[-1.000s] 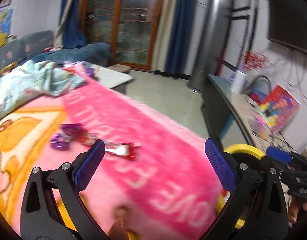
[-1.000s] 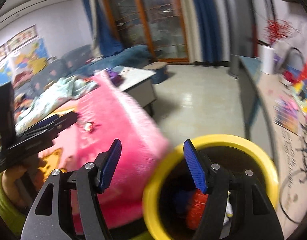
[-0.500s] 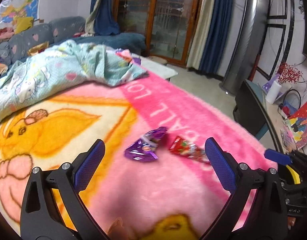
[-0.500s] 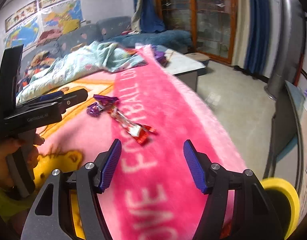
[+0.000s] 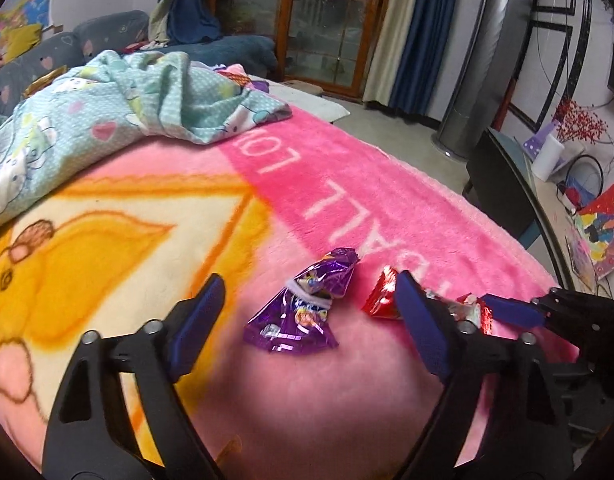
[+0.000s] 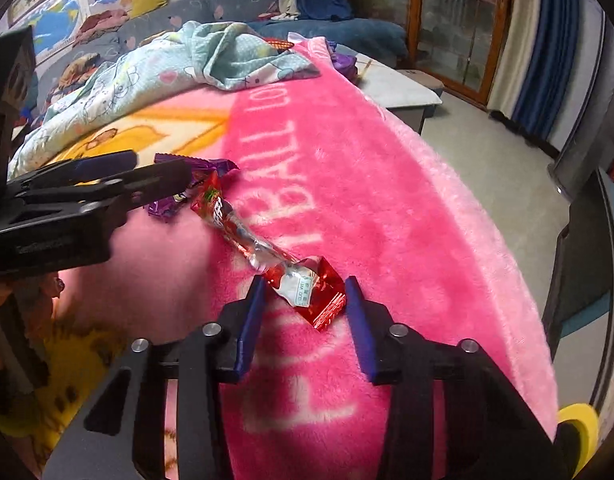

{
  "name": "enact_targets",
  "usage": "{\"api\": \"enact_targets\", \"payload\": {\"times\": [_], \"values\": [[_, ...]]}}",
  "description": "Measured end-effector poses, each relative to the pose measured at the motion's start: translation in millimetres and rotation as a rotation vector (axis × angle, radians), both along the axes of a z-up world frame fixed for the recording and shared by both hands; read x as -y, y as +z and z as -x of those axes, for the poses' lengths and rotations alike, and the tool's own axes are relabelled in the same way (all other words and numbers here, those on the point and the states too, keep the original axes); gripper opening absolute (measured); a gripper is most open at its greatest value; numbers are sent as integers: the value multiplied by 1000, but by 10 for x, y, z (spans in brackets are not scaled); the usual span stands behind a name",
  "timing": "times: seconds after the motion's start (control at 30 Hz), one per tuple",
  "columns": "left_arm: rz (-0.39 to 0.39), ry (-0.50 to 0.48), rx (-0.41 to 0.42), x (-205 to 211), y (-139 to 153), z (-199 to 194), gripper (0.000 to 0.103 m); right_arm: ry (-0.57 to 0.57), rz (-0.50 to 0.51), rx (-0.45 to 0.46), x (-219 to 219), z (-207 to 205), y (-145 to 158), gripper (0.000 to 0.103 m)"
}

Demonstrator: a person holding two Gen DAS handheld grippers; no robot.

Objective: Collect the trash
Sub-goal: 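Grasp the purple candy wrapper with the left tool while the right tool grasps the red candy wrapper, then carry the purple and red wrappers over the yellow bin with both tools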

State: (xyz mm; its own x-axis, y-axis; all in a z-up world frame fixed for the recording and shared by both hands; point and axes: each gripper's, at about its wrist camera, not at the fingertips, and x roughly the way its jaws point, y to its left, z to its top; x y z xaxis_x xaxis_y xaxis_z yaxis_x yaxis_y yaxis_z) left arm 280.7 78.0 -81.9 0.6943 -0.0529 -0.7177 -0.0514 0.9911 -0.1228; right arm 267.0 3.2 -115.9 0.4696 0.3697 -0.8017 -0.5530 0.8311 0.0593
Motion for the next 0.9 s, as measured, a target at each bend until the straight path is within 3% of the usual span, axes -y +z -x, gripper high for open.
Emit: {"api": "enact_targets", "payload": {"times": [0.03,0.2,0.33,0.63,0.9], "values": [[5,1,-10,-2,-23,-33,67,-3,-4,1,14,10,-3,28],[36,9,-56,6,-117,-130,39,-33,-59,-19,196,93,9,22],[19,0,-56,84,-121,-102,35,-66,-111,-19,385,204,66,13],[18,-85,-44,503,-55,50,25,-120,-188,14,849,456,266,13],[58,-186,10,1031,134,226,22,-177,-201,58,1331,668,452,13]]}}
